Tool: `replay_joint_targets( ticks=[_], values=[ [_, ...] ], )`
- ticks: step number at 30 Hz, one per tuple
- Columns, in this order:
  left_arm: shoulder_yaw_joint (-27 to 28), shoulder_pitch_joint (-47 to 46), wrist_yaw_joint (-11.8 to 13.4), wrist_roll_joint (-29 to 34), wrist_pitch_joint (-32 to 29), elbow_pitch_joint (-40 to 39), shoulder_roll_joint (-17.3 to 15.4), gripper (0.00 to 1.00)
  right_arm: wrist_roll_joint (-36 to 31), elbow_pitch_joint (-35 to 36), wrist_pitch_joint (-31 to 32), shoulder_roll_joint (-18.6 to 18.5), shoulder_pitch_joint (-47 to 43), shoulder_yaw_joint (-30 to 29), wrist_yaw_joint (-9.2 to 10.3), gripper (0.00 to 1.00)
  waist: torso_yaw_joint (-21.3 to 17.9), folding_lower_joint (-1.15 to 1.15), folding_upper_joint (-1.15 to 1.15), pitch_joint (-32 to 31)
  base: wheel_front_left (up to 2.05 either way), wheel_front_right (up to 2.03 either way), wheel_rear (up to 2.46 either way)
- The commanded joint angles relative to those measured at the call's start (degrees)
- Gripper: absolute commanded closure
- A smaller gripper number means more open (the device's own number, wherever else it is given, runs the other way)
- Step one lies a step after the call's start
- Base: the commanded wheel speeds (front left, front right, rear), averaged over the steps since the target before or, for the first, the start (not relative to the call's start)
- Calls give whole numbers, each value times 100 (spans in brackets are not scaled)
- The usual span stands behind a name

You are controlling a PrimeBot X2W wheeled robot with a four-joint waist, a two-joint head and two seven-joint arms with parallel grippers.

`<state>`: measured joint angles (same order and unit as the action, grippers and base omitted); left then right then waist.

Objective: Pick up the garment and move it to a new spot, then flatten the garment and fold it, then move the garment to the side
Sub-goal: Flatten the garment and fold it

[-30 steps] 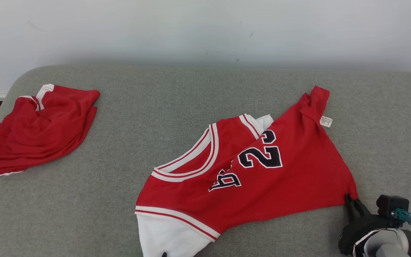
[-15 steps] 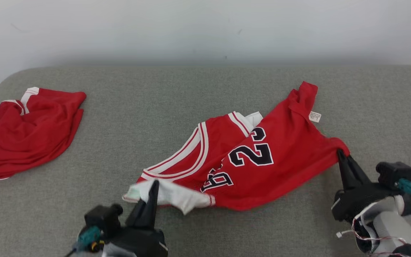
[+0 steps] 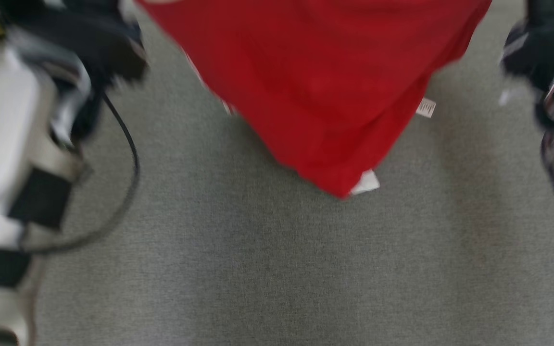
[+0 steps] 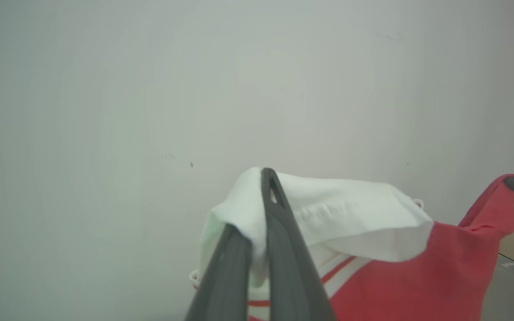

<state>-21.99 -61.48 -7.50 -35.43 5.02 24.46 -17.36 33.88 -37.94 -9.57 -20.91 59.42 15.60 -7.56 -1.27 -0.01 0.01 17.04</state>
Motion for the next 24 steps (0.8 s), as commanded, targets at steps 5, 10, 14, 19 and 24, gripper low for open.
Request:
replay_joint_targets(
  ticks=[5, 10, 14, 19, 24],
  values=[
    [-63, -1998, 7, 38, -337, 700, -203, 100, 119, -349, 477, -2, 1728, -135, 16, 100, -314, 1, -1, 1586, 0, 0, 0],
    [-131, -3218, 7, 112, -365, 1259, -203, 100, 7, -700, 623, 78, 2809, -118, 16, 100, -419, 1, -1, 1930, 0, 0, 0],
    [-282, -4235, 8, 196, -299, 1766, -164, 100, -145, -1128, 678, 86, 3762, -191, 16, 100, -441, 1, -1, 2097, 0, 0, 0],
    [-404, -5217, 8, 244, -188, 2308, -131, 100, -318, -1698, 661, 202, 4768, -325, 16, 100, -446, 1, -1, 2184, 0, 0, 0],
    [-548, -5995, 10, 317, -77, 2822, -232, 100, -487, -2096, 549, 294, 5358, -289, 16, 100, -445, 1, -1, 2198, 0, 0, 0]
  ],
)
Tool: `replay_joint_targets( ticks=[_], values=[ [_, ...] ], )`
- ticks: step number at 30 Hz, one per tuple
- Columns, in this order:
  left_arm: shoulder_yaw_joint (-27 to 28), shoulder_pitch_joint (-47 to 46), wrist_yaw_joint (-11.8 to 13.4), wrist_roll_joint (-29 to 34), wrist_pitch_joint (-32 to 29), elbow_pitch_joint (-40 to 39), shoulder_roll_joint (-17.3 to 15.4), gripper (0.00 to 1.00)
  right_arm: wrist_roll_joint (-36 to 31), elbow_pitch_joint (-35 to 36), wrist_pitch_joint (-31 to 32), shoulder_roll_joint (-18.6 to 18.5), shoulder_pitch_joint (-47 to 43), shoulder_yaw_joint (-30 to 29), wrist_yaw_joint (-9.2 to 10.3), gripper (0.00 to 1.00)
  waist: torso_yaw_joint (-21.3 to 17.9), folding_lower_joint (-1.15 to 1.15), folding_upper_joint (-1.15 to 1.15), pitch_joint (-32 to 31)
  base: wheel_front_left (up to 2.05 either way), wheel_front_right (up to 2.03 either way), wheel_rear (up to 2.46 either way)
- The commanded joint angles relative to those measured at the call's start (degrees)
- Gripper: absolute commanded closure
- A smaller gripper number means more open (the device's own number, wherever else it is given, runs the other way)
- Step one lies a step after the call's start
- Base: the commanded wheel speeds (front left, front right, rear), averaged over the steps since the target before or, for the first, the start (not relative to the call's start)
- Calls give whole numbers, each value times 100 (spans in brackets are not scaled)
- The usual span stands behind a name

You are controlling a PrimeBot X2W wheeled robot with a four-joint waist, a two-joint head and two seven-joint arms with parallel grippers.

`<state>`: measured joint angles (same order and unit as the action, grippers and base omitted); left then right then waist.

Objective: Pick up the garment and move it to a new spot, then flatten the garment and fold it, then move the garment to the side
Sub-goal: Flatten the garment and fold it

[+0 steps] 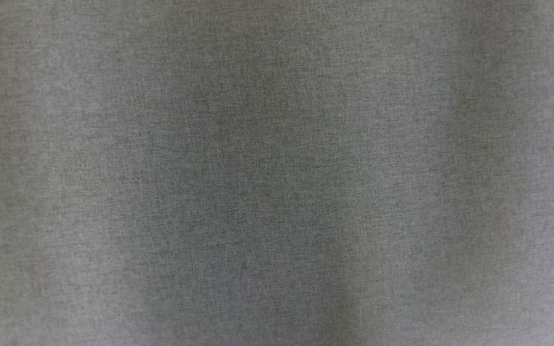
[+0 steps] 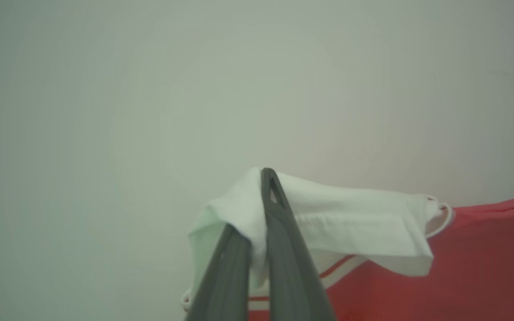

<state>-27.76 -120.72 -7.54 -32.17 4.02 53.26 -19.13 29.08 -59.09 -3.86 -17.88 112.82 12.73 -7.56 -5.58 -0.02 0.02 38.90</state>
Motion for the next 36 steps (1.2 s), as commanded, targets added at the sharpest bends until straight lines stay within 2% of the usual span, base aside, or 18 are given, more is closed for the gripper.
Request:
replay_joint_targets(
  ticks=[1, 8, 15, 36],
  values=[
    [-17, -197, 15, 11, 7, 44, -33, 100, -25, -45, -37, -2, 97, 7, 16, 100, -12, 2, -2, 23, 0, 0, 0],
    [-213, -796, 16, 26, 116, 669, 62, 100, -109, -565, -186, 31, 411, 16, 16, 100, -2, 2, -2, 76, 0, 0, 0],
    [-523, -968, 16, -79, 175, 978, 182, 100, -162, -1037, -351, 96, 588, 4, 16, 100, -14, 2, -2, 141, 0, 0, 0],
    [-1109, -884, 16, -615, 411, 1174, 132, 100, -349, -1364, -581, 261, 631, -6, 16, 100, 30, 2, -2, 236, 0, 0, 0]
  ],
)
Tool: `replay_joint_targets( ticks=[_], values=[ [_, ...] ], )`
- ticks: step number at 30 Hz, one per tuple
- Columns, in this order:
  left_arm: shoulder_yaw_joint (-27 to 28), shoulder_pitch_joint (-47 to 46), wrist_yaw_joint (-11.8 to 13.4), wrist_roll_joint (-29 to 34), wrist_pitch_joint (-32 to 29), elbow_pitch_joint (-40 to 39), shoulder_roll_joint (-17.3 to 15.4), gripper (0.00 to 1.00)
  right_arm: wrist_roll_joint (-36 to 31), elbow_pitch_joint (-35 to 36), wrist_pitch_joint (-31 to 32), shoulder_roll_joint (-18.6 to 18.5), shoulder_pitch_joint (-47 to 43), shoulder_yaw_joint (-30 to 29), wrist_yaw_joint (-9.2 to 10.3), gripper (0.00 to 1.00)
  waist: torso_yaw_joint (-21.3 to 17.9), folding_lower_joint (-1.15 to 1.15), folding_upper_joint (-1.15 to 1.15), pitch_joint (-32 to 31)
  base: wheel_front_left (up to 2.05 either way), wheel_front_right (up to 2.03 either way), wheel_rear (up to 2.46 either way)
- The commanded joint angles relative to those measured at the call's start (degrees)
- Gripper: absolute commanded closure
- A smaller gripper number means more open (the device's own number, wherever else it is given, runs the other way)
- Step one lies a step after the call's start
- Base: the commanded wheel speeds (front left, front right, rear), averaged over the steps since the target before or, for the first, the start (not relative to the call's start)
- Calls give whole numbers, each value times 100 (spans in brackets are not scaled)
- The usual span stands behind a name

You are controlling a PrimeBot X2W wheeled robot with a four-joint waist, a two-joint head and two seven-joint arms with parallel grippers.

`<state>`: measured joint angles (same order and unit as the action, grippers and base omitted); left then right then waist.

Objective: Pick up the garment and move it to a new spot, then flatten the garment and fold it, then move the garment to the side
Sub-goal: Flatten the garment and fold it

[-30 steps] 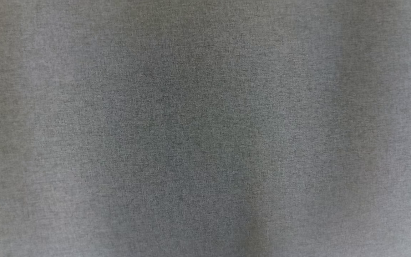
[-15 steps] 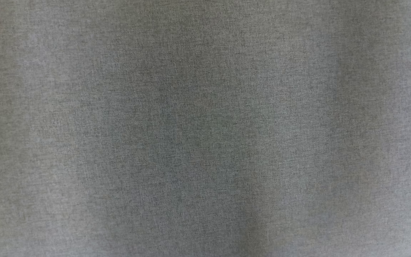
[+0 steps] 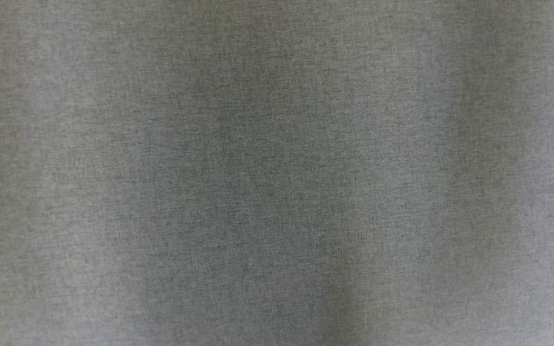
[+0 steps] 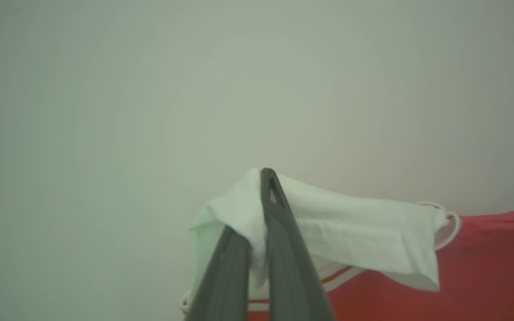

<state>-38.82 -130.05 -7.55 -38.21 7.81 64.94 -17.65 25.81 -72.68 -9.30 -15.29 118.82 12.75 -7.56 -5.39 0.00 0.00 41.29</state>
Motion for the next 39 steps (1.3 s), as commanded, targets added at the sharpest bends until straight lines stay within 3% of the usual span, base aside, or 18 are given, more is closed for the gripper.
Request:
replay_joint_targets(
  ticks=[1, 11, 21, 25, 32, 39],
  values=[
    [-11, 78, 17, -61, 53, 17, -25, 100, -30, -15, -38, 5, 17, -16, 16, 100, 20, 0, 0, -7, 0, 0, 0],
    [-54, 991, 16, -621, 531, -231, 117, 100, 46, -3, -182, 4, -586, 30, 16, 100, 195, 0, 0, -325, 0, 0, 0],
    [158, 3296, 21, -1142, 746, -1409, 18, 100, 871, 663, -287, 123, -2640, 301, 16, 100, 182, 0, 0, -1264, 0, 0, 0],
    [529, 4556, 207, -1079, 738, -2384, -103, 100, 1289, 1133, -288, 31, -3646, 499, 16, 100, 162, 0, 0, -1623, 0, 0, 0],
    [1049, 7244, 795, -935, 741, -4407, -379, 100, 1958, 2129, -406, -199, -5495, 798, 16, 100, 171, 0, 0, -2201, 0, 0, 0],
    [1380, 9358, 1279, -1040, 742, -5860, -294, 100, 2383, 3071, -449, -620, -7104, 931, 16, 100, 313, 0, 0, -2547, 0, 0, 0]
  ],
)
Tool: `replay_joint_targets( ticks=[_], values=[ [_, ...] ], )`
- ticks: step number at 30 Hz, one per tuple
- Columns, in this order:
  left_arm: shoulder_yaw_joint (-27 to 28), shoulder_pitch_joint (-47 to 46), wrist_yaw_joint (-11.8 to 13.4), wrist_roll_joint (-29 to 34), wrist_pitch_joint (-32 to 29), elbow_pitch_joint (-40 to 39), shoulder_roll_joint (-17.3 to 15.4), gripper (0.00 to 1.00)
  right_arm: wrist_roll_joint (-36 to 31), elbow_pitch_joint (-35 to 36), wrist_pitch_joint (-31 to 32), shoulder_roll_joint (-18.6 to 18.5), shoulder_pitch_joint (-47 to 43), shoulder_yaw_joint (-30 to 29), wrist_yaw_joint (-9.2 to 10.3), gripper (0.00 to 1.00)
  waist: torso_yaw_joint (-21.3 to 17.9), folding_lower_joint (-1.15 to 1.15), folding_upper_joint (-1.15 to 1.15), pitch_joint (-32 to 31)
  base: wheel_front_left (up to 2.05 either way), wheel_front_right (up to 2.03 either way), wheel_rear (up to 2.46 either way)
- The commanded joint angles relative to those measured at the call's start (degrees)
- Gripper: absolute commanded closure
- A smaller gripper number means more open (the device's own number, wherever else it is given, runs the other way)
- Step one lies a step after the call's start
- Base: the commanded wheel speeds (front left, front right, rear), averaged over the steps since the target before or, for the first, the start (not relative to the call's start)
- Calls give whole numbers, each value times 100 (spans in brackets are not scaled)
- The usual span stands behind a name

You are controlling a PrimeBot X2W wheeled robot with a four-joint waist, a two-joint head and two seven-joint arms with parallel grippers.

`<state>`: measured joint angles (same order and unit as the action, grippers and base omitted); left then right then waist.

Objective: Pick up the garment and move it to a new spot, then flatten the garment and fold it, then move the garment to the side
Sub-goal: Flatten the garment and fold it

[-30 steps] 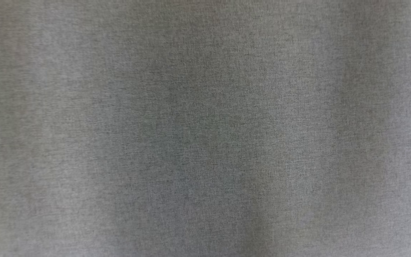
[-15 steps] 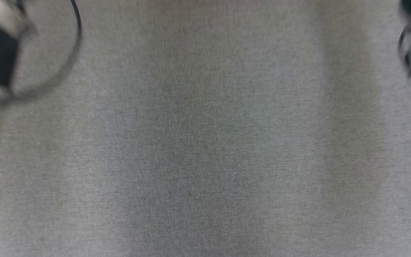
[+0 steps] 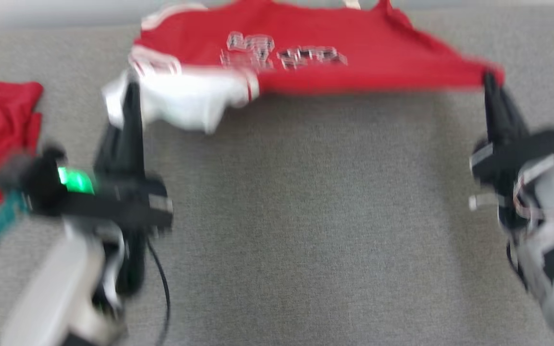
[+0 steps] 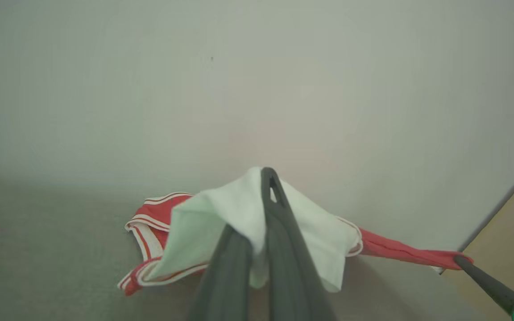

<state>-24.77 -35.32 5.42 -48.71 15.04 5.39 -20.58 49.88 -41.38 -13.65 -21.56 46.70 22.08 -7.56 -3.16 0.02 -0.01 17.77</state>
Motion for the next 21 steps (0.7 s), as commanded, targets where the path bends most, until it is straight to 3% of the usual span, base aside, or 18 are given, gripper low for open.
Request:
replay_joint_targets(
  ticks=[1, 10, 16, 21],
  values=[
    [46, 216, 37, -17, 18, -86, 26, 100, 34, 76, -23, -47, -163, -8, 16, 100, 106, -2, 1, -238, 0, 0, 0],
    [402, 2350, 196, 29, 20, -714, 324, 100, 302, 764, -49, -33, -2116, -313, 16, 100, 175, -2, 1, -600, 0, 0, 0],
    [707, 3425, 77, -76, 20, -740, 663, 100, 143, 977, -38, -21, -3158, -664, 16, 100, 230, -2, 1, -842, 0, 0, 0],
    [584, 4007, -21, -19, 20, -631, 857, 100, -59, 1285, 113, 101, -3915, -1001, 16, 100, 279, -2, 1, -1034, 0, 0, 0]
  ],
)
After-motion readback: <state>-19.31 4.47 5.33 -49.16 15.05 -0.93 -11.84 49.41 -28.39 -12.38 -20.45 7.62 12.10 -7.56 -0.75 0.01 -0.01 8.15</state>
